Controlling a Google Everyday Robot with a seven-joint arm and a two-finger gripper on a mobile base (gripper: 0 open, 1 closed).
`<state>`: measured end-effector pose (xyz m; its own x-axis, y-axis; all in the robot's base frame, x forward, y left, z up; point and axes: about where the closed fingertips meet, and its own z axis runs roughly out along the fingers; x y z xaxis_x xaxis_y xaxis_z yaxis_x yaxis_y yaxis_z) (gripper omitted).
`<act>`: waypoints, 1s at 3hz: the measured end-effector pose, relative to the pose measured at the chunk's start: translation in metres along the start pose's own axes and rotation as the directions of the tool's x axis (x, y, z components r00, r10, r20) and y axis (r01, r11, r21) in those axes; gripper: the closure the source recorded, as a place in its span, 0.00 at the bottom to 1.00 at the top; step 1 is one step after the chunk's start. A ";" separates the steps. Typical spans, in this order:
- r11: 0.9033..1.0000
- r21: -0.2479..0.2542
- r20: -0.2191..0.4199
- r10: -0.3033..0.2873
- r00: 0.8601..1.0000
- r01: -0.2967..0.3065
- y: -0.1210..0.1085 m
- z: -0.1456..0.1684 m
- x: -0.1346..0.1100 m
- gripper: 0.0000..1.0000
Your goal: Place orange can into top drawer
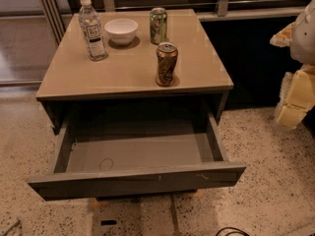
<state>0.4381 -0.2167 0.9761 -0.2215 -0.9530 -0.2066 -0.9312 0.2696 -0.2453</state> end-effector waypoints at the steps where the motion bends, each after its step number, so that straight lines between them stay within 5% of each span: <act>1: 1.000 0.002 0.001 0.000 1.000 0.000 0.000 0.000 0.000 0.00; 3: 0.997 0.066 0.124 0.025 0.992 -0.033 -0.054 0.022 -0.017 0.00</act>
Offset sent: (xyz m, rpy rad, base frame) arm 0.0482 -0.0051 -0.0065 0.0909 -0.0851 -0.0400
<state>0.4986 -0.2118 0.9725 -0.2068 -0.9217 -0.3283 -0.9023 0.3094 -0.3004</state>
